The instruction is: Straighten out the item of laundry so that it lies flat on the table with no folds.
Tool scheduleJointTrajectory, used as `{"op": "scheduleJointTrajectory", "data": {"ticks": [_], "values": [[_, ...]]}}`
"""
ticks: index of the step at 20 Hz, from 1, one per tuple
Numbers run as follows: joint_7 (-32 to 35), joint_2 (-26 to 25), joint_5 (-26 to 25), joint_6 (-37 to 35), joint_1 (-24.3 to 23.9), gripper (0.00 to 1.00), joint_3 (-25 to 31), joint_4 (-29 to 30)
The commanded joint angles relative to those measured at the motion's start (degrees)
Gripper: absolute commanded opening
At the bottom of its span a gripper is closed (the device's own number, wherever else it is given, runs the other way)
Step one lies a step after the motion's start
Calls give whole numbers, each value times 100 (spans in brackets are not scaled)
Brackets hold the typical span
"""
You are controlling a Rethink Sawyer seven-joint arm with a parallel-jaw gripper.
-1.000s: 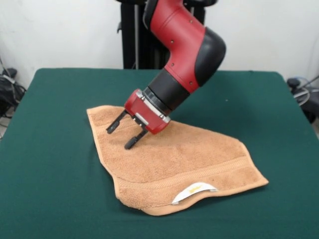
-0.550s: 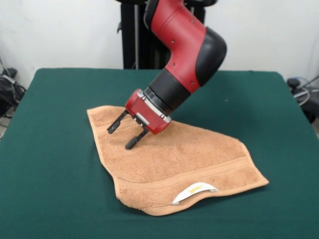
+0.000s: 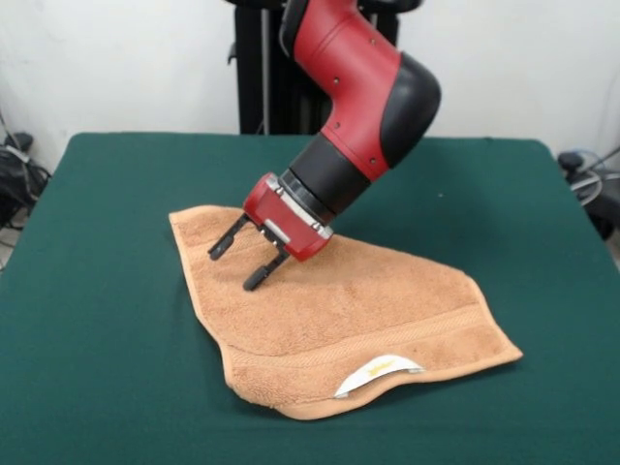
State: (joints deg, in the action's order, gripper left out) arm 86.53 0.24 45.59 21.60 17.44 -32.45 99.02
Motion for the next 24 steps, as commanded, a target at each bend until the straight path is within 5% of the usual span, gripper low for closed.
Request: {"op": "scheduleJointTrajectory", "data": {"ticks": [1,10,17,24], "values": [[1555,-232,-84,-6,-119,100,995,-108],[1647,-610,-590,960,-283,100,775,-245],[1632,-861,-1425,1706,-873,100,821,-542],[1409,-881,-1292,1898,-979,100,994,-526]]}}
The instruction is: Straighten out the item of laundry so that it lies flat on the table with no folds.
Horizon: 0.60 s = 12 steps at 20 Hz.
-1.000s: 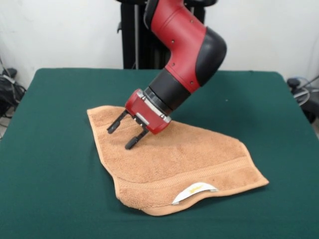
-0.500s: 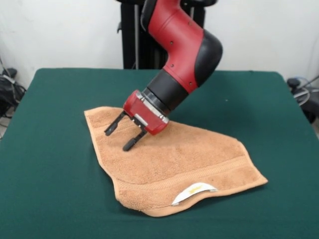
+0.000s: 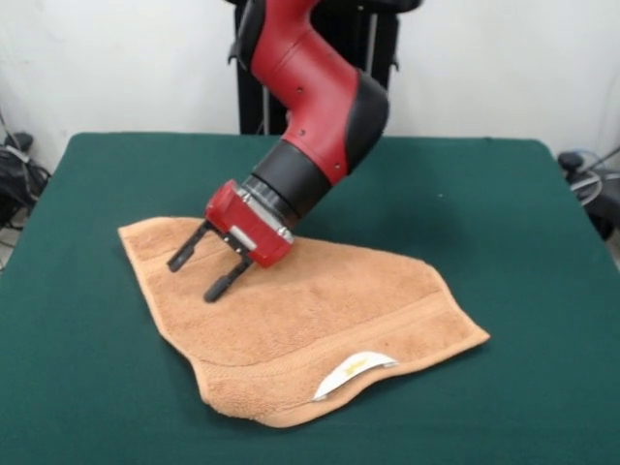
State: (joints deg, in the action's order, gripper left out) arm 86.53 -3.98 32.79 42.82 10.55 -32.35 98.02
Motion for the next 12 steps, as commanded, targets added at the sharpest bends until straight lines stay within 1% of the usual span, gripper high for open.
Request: {"op": "scheduleJointTrajectory", "data": {"ticks": [1,6,9,11,12], "values": [[1382,-451,21,-217,-286,100,997,-414],[1318,-412,154,-232,-236,100,1026,-356],[1363,-371,150,-254,-228,100,1057,-321],[1640,-232,-303,-268,-434,100,1233,-301],[1876,-104,-804,-268,-660,100,1418,-303]]}}
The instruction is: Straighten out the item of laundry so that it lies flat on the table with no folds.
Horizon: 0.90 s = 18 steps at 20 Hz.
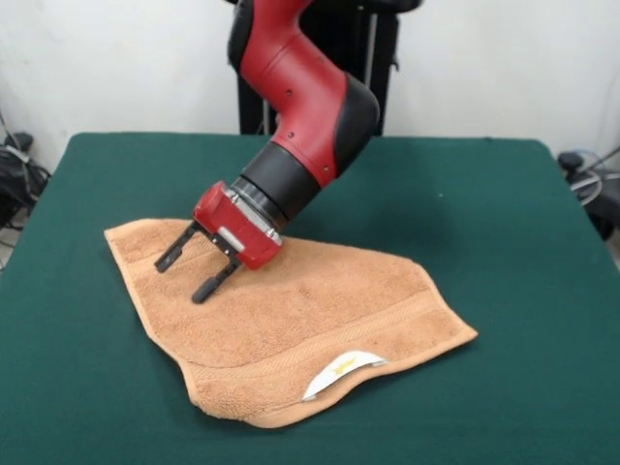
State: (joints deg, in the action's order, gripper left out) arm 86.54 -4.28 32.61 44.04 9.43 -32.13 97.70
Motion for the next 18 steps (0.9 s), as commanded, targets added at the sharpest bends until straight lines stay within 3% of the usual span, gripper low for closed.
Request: {"op": "scheduleJointTrajectory", "data": {"ticks": [1,2,4,8,10,13,18], "values": [[2103,64,-1297,-361,-759,100,1598,-265],[2386,254,-1924,-369,-1076,100,1914,-232],[2531,689,-2517,-656,-1415,100,2382,8],[2455,1450,-2551,-1366,-1635,100,2823,515],[2437,1679,-3022,-1666,-2058,100,3212,573],[2411,1916,-3501,-1851,-2477,100,3595,660],[2222,2174,-3711,-2205,-2793,100,3900,778]]}}
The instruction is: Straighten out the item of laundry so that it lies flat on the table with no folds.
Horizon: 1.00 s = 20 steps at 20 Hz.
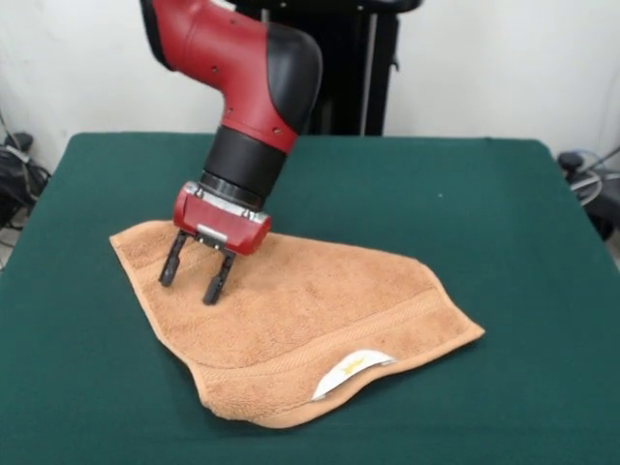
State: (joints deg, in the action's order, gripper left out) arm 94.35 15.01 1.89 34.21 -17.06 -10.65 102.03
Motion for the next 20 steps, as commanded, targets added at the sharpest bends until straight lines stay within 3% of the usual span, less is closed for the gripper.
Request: {"op": "scheduleJointTrajectory", "data": {"ticks": [1,20], "values": [[1426,280,-612,-1244,-167,100,1770,372],[1136,304,-604,-1420,-256,100,1760,362]]}}
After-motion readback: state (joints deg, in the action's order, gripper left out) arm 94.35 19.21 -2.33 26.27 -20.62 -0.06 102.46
